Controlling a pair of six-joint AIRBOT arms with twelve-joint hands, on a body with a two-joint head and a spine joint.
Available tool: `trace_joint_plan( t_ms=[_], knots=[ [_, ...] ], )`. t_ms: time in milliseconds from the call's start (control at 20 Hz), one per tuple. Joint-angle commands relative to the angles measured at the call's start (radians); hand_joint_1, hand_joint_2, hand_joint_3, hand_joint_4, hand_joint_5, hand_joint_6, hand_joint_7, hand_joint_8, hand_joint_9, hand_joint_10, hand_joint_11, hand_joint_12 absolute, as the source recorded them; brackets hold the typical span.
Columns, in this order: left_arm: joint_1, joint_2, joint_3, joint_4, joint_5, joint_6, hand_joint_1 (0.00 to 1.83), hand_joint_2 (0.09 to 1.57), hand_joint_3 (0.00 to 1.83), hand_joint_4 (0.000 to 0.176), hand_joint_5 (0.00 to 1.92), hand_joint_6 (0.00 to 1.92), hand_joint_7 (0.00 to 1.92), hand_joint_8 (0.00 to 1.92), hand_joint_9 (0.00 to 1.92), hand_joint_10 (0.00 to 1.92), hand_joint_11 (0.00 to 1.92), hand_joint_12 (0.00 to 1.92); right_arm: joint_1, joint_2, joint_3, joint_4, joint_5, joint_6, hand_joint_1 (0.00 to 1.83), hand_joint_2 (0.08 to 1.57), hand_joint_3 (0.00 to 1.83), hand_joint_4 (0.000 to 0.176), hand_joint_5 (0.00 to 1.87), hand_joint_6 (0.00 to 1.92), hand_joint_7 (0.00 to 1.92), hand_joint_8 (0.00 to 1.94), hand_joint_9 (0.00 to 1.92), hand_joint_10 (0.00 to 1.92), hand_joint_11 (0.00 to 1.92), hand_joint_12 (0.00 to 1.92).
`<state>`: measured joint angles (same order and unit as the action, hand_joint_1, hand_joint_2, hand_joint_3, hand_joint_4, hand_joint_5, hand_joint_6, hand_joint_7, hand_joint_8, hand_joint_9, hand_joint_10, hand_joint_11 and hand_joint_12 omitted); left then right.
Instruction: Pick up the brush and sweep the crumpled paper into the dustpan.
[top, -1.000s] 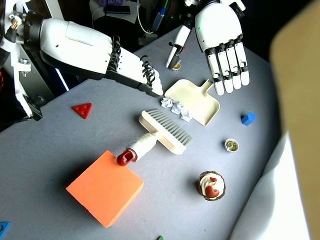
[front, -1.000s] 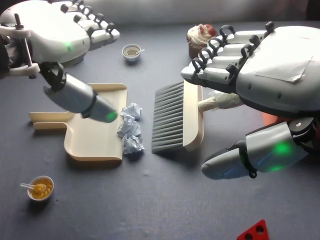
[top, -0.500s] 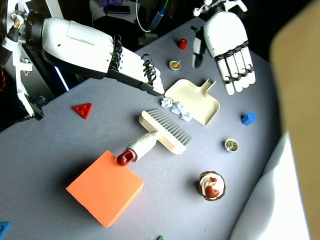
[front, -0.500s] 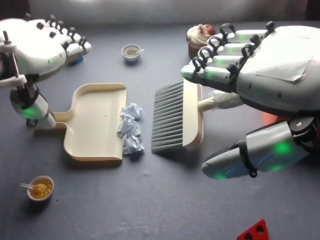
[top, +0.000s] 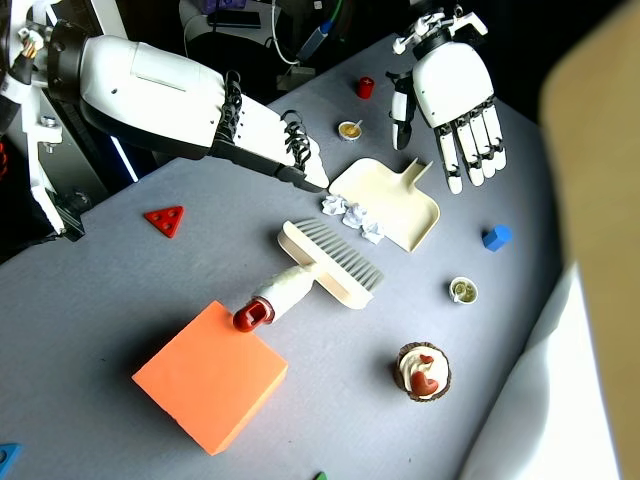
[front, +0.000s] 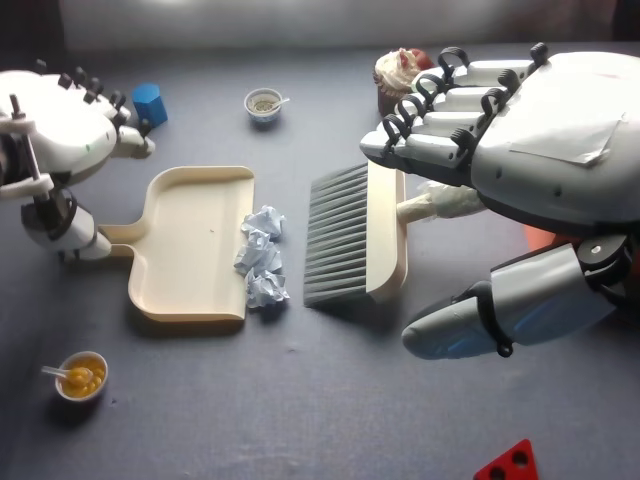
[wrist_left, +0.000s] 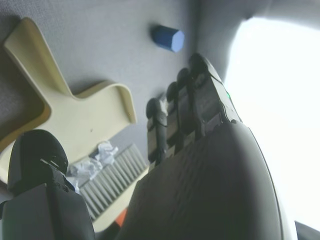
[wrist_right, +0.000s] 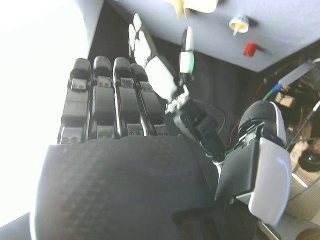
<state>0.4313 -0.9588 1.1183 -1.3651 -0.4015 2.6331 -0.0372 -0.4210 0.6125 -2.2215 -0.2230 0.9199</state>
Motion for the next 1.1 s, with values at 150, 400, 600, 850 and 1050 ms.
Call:
trace_joint_plan(
  t_ms=[150, 400, 600, 850, 1050],
  knots=[
    [0.029, -0.021, 0.026, 0.056, -0.081, -0.043, 0.78, 1.02, 0.0, 0.134, 0.36, 0.02, 0.17, 0.0, 0.16, 0.0, 0.15, 0.1, 0.014, 0.01, -0.006, -0.025, -0.066, 0.004, 0.0, 0.88, 0.0, 0.0, 0.15, 0.01, 0.17, 0.01, 0.17, 0.01, 0.13, 0.05],
    [0.047, -0.044, 0.053, 0.064, -0.088, -0.05, 0.83, 1.01, 0.0, 0.131, 0.41, 0.02, 0.19, 0.01, 0.17, 0.0, 0.17, 0.11, 0.014, 0.01, -0.006, -0.026, -0.066, 0.004, 0.0, 0.89, 0.0, 0.0, 0.13, 0.0, 0.16, 0.0, 0.17, 0.0, 0.13, 0.05],
    [0.069, -0.054, 0.066, 0.065, -0.104, -0.065, 0.83, 1.0, 0.0, 0.116, 0.43, 0.01, 0.19, 0.0, 0.17, 0.0, 0.17, 0.11, 0.014, 0.01, -0.007, -0.027, -0.066, 0.003, 0.0, 0.88, 0.0, 0.0, 0.14, 0.0, 0.16, 0.0, 0.16, 0.0, 0.12, 0.04],
    [0.095, -0.064, 0.071, 0.066, -0.134, -0.092, 0.8, 1.01, 0.0, 0.131, 0.46, 0.02, 0.15, 0.0, 0.15, 0.0, 0.16, 0.11, 0.014, 0.01, -0.008, -0.027, -0.07, 0.003, 0.0, 0.89, 0.0, 0.0, 0.15, 0.01, 0.18, 0.01, 0.18, 0.01, 0.13, 0.04],
    [0.105, -0.079, 0.068, 0.067, -0.143, -0.097, 0.8, 1.03, 0.01, 0.123, 0.53, 0.01, 0.2, 0.0, 0.15, 0.0, 0.13, 0.11, 0.013, 0.01, -0.01, -0.027, -0.07, 0.003, 0.0, 0.89, 0.0, 0.0, 0.15, 0.0, 0.18, 0.0, 0.17, 0.0, 0.12, 0.03]
  ],
)
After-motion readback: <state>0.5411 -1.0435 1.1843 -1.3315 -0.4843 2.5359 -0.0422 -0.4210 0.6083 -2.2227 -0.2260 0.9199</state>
